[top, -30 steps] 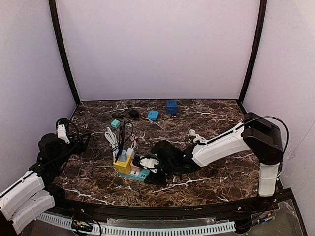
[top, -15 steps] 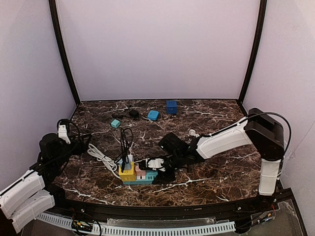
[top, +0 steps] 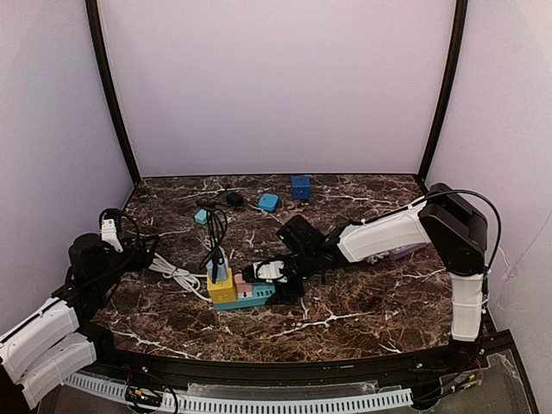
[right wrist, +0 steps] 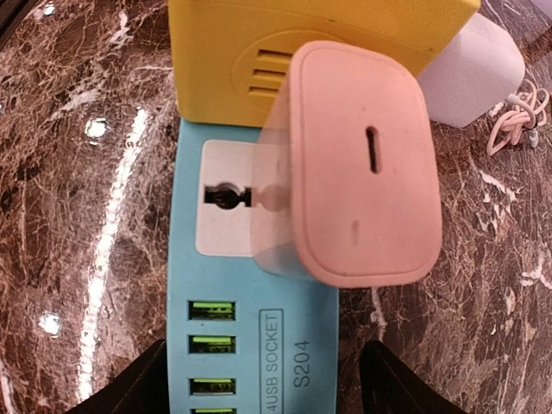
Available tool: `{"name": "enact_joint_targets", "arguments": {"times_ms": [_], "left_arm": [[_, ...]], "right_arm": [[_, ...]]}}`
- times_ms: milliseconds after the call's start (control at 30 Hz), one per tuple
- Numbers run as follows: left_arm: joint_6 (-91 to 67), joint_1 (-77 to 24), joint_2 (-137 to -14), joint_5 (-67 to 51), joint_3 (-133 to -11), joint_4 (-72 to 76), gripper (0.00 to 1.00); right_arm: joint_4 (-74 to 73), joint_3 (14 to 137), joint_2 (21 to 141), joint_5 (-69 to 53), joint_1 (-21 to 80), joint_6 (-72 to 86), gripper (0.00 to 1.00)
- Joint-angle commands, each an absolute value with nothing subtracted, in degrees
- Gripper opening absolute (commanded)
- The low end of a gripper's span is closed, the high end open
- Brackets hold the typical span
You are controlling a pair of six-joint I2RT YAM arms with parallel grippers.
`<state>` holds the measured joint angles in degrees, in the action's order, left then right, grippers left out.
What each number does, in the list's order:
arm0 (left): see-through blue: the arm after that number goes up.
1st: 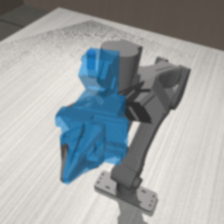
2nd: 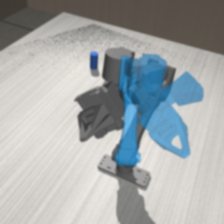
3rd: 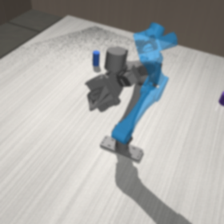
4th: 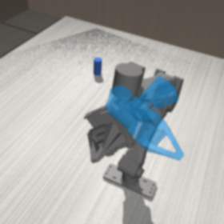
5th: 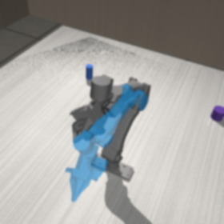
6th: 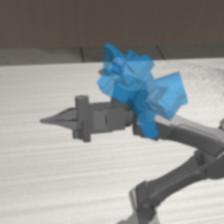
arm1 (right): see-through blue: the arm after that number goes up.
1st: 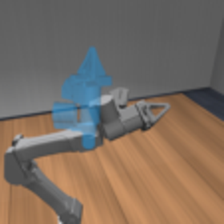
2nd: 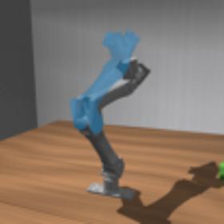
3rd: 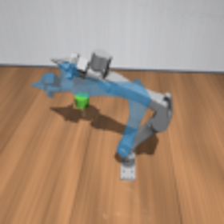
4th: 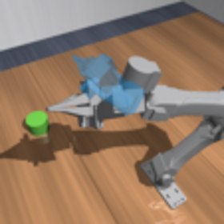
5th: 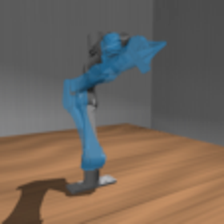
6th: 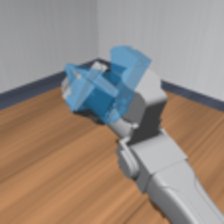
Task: Insert the plug
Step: Adjust the socket at the center of the board, then pick up the plug from the center of the board.
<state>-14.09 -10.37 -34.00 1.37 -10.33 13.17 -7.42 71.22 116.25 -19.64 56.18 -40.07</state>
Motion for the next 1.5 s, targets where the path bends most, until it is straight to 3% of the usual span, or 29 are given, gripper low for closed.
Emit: {"name": "enact_joint_targets", "arguments": {"times_ms": [0,433,767,1067,1267,1467], "left_arm": [[-14.63,-9.79,-34.24,0.61,-9.14,13.26,0.81],[-14.96,-9.33,-35.77,0.15,-9.49,13.36,0.81],[-8.39,-9.32,-40.66,-0.67,-14.64,12.71,0.8],[-3.11,-9.4,-59.39,-1.72,-30.47,8.86,0.8],[0.38,-14.06,-72.26,-1.11,-38.87,11.04,0.8],[0.32,-15.99,-83.43,2.18,-47.44,11.11,0.81]], "right_arm": [[-6.03,70.1,112.47,-18.68,55.85,-40.0,0.74],[-2.54,67.75,103.08,-20.19,52.04,-29.17,0.76],[4.94,65.33,98.54,2.93,48.91,-10.34,0.77],[13.15,53.67,92.89,3.59,48.87,-4.57,0.82],[13.24,54.38,94.35,-4.4,48.87,-8.2,0.81],[11.83,57.72,96.86,-3.78,48.54,-11.97,0.83]]}}
